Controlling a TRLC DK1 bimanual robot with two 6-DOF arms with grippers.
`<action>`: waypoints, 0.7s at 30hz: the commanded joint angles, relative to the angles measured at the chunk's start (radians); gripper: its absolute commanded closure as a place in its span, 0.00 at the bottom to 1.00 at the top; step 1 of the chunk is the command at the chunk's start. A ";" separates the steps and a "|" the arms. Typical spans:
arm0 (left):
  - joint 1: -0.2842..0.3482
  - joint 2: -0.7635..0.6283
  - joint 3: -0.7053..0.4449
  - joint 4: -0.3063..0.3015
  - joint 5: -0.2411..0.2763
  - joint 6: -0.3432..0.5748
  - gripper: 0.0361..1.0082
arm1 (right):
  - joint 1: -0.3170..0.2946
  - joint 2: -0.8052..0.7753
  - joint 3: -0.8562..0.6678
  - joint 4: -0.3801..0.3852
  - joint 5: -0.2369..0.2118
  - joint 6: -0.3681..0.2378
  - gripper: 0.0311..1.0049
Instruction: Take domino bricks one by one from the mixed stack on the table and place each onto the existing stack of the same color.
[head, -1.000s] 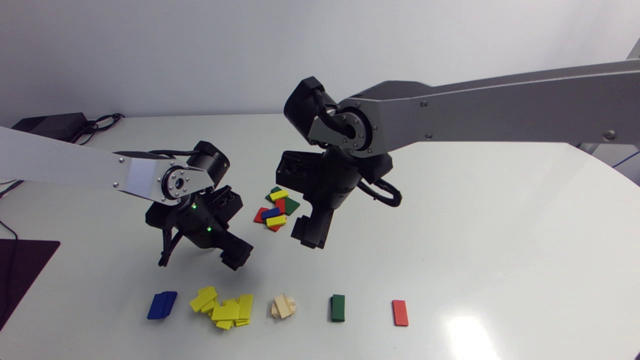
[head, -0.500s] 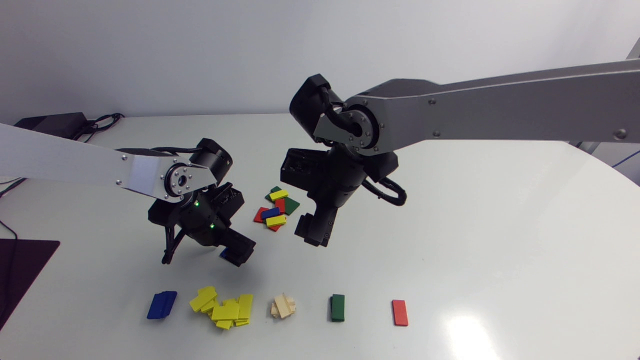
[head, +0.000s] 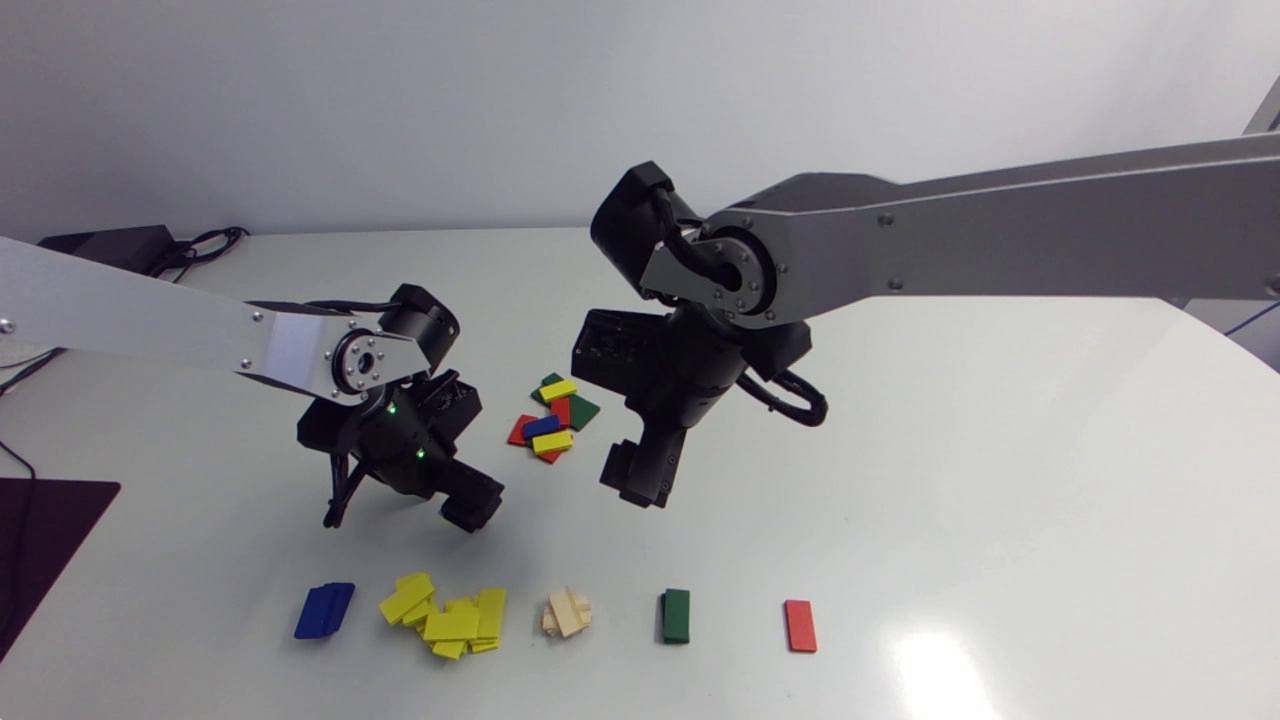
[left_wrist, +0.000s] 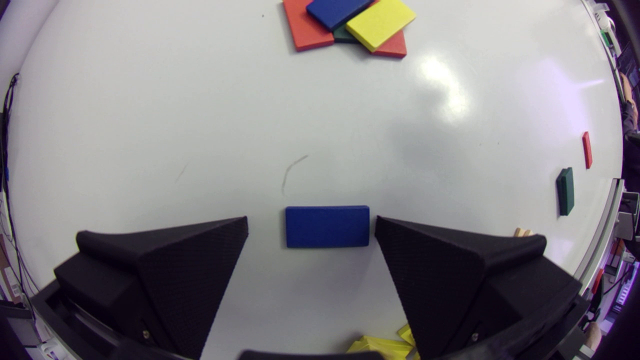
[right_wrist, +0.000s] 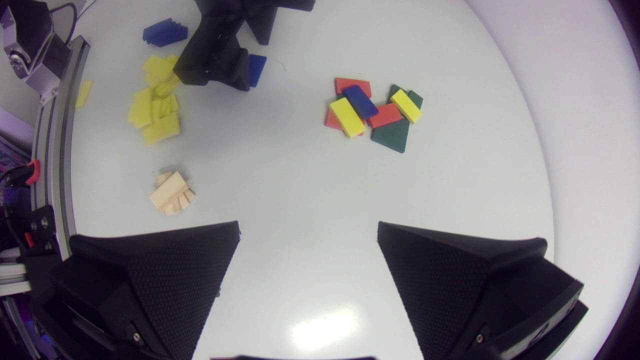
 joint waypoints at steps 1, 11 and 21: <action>0.004 0.032 0.024 -0.001 -0.003 -0.022 0.18 | -0.008 -0.021 -0.023 0.003 0.000 0.019 0.04; -0.014 0.028 0.022 -0.002 -0.002 -0.024 0.55 | -0.013 -0.021 -0.015 0.003 0.001 0.017 0.04; -0.019 -0.069 0.036 -0.013 -0.003 0.010 0.73 | -0.016 -0.021 -0.016 0.000 0.003 0.014 0.04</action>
